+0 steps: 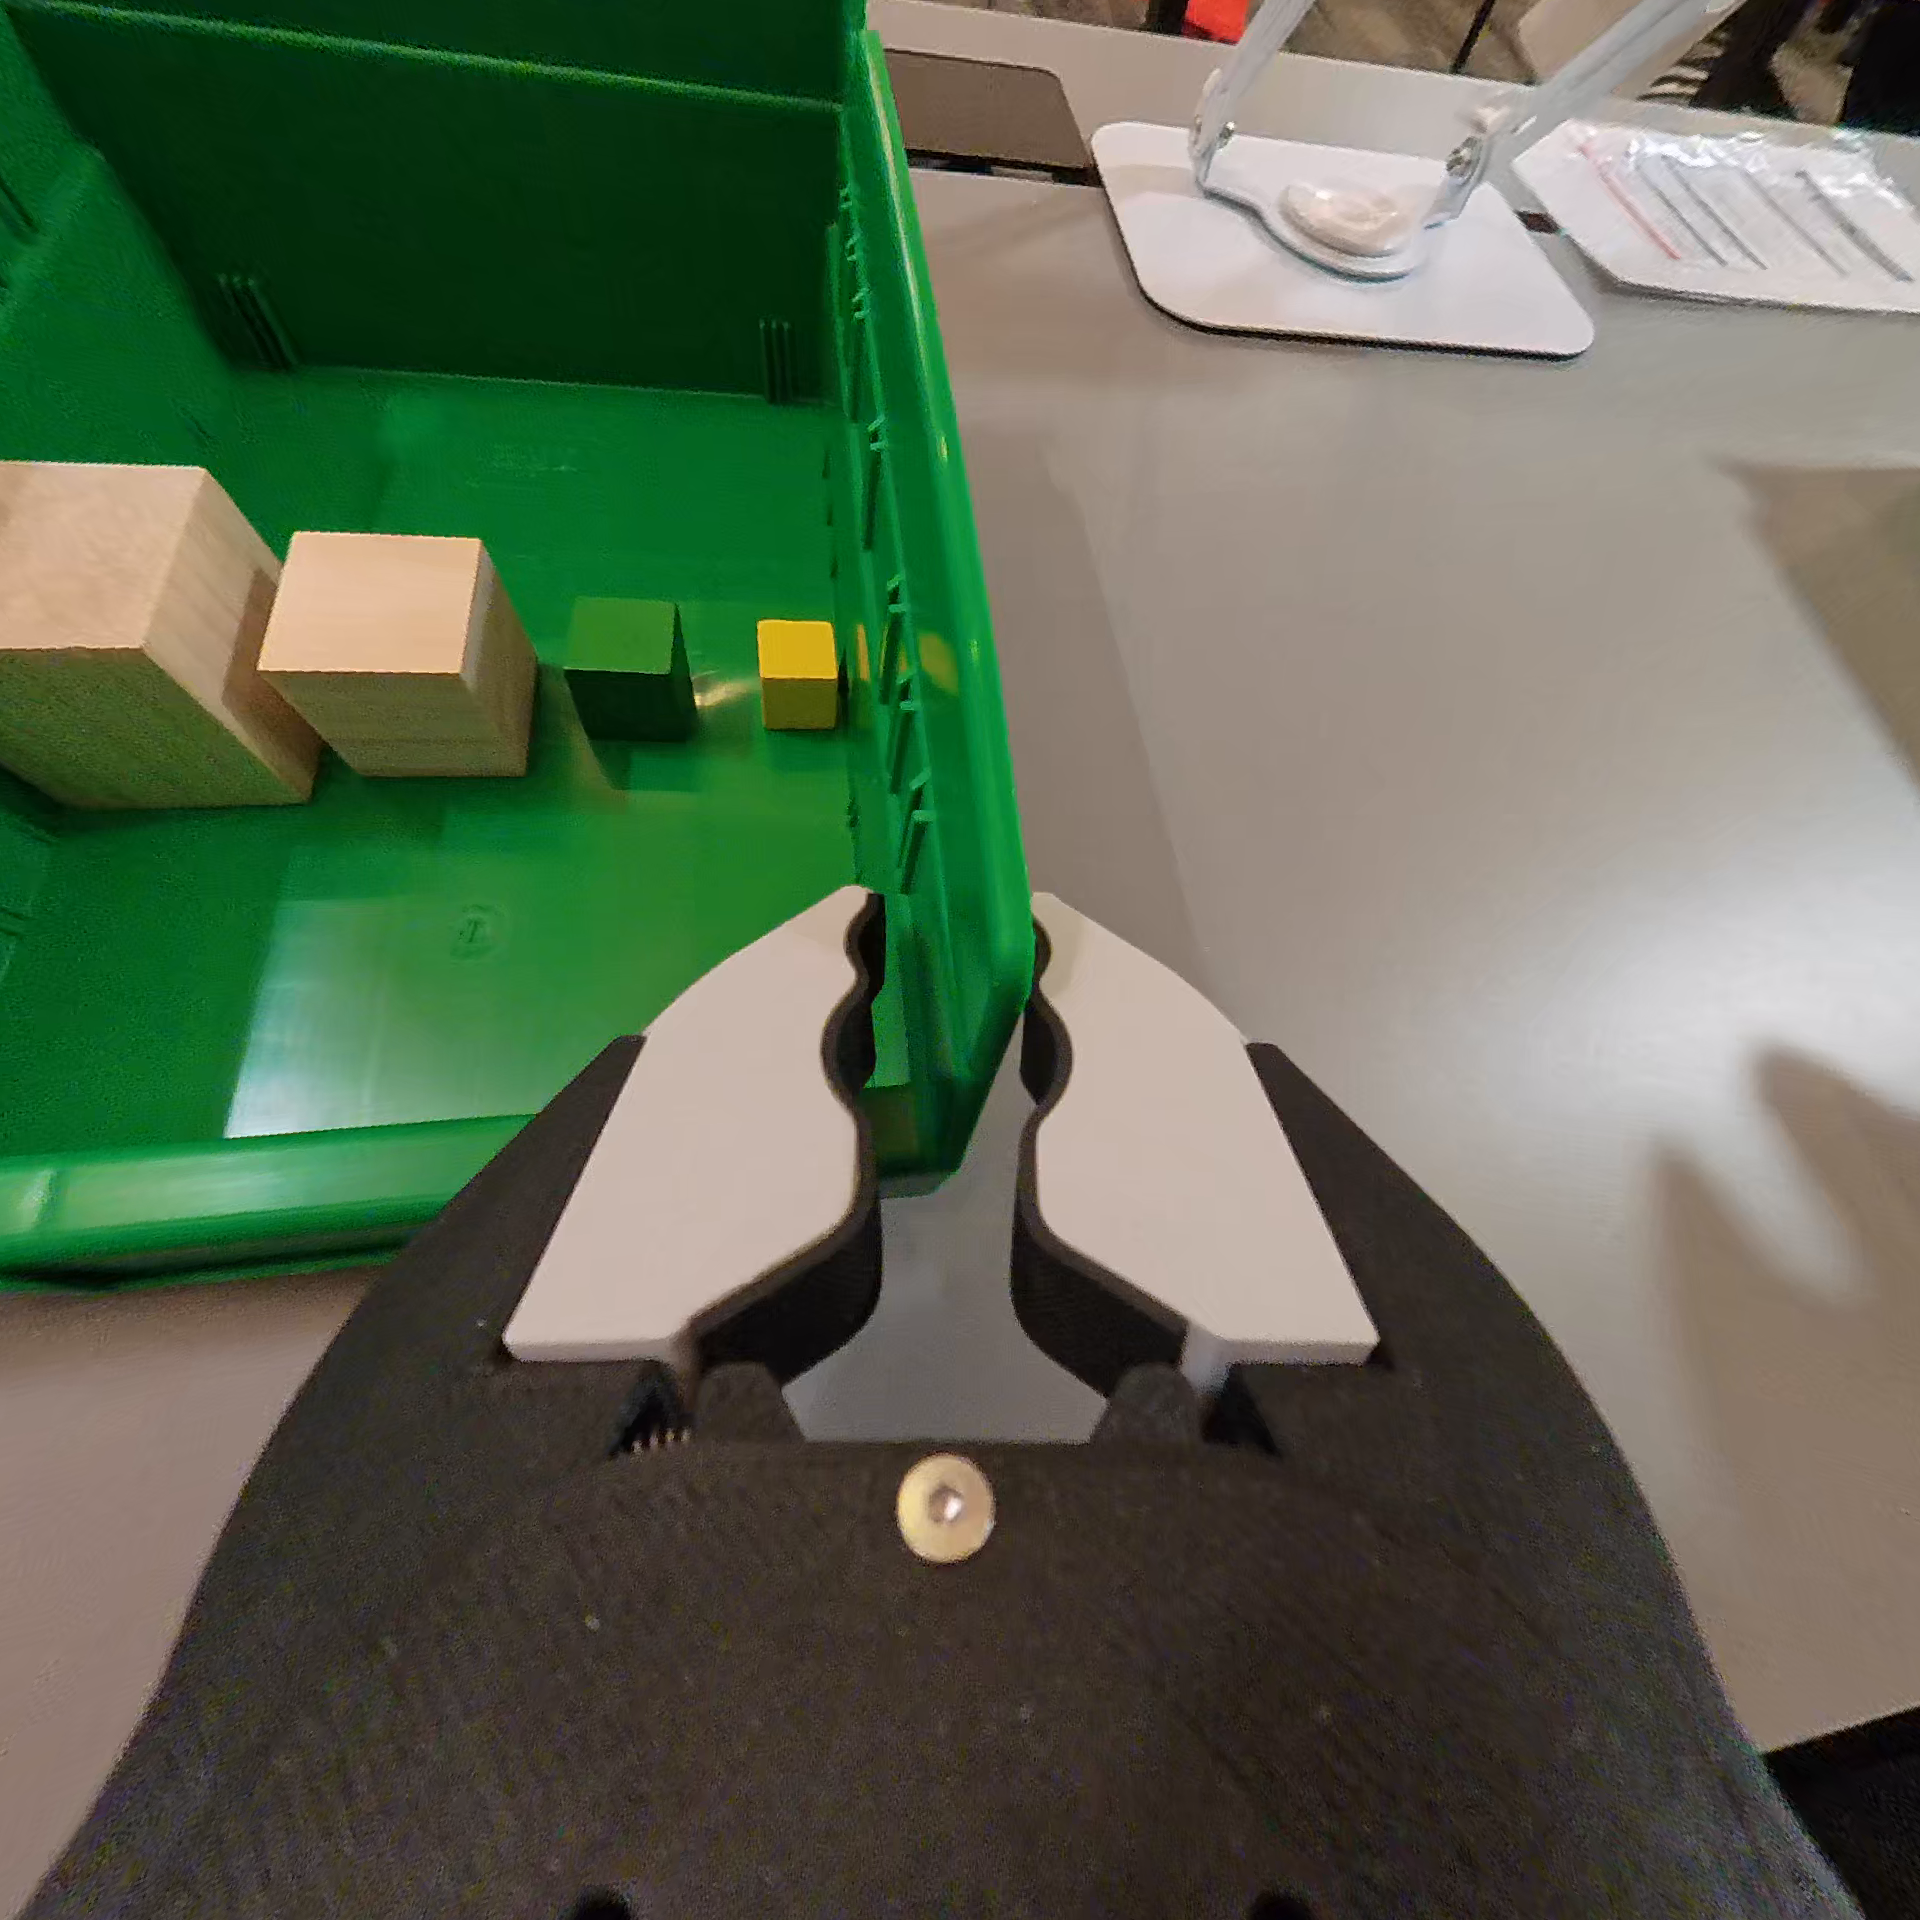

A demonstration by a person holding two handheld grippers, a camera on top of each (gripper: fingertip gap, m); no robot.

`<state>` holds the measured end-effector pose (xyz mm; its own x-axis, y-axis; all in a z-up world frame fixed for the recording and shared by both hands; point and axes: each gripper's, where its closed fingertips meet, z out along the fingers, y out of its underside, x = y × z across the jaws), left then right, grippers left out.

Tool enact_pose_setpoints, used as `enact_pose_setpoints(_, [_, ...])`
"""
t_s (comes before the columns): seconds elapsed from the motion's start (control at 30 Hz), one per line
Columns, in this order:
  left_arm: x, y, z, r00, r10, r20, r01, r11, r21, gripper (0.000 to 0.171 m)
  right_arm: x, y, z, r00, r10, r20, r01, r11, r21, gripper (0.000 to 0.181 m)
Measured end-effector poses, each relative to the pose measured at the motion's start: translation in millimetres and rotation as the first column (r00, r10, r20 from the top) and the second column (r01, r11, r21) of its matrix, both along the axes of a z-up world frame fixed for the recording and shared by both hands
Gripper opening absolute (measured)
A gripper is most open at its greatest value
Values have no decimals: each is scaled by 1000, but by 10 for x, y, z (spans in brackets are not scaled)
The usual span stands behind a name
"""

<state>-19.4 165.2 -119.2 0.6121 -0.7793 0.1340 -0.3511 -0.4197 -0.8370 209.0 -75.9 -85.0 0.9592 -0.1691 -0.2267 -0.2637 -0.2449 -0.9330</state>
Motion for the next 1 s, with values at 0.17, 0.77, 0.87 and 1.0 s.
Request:
enact_pose_setpoints(0.17, [12, -16, 9, 1000, -18, 15, 18, 1000, -13, 24, -3, -3, 32, 1000, 0, 0, 0, 1000, 14, 34])
enact_pose_setpoints(0.77, [63, -61, 89, 993, -70, 97, 74, 996, -44, 30, 3, -30, 175, 1000, -7, 23, 6, 997, 83, 29])
enact_pose_setpoints(0.87, [62, -60, 87, 993, -69, 100, 74, 996, -50, 30, 4, -29, 164, 1000, -6, 15, 5, 997, 79, 29])
enact_pose_setpoints(1.0, [53, -48, 95, 992, -66, 112, 72, 996, -59, 29, 13, -30, 156, 1000, -7, 3, 7, 997, 78, 29])
